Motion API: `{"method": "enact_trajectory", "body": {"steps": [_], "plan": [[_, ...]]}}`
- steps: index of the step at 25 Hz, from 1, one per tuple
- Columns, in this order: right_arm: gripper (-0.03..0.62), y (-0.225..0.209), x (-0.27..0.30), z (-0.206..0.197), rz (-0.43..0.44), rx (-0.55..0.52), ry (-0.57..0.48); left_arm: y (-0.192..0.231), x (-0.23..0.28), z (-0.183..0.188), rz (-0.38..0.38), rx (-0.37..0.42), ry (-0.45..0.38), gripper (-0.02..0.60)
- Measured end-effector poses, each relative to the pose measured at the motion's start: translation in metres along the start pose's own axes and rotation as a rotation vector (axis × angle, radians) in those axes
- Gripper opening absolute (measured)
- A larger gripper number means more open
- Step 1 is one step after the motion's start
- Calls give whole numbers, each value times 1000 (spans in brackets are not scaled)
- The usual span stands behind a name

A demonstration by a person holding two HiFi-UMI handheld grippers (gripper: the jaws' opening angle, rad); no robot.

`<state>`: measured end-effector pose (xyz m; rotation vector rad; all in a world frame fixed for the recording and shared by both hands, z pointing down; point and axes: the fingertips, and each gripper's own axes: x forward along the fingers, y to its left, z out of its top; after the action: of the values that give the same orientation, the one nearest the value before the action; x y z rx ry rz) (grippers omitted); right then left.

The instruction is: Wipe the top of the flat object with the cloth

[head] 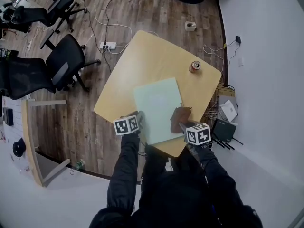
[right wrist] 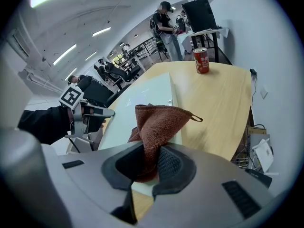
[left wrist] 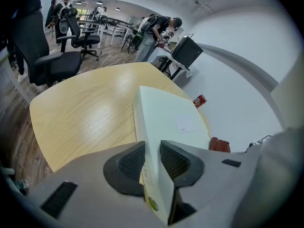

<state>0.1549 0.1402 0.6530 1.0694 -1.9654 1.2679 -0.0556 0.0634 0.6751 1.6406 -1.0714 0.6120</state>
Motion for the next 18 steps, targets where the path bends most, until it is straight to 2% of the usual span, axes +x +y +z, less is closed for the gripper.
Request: {"method": "enact_trajectory", "body": {"steps": [7, 13, 15, 18], "plan": [[71, -4, -19, -36, 12, 43, 19, -5, 1, -2, 14, 9, -2, 121], [70, 4, -41, -53, -14, 9, 72, -8, -8, -5, 53, 16, -38, 112], [69, 17, -59, -38, -5, -21, 10, -16, -22, -1, 70, 53, -93, 97], [69, 41, -90, 8, 25, -80, -143, -44, -50, 13, 68, 103, -209, 97]]}}
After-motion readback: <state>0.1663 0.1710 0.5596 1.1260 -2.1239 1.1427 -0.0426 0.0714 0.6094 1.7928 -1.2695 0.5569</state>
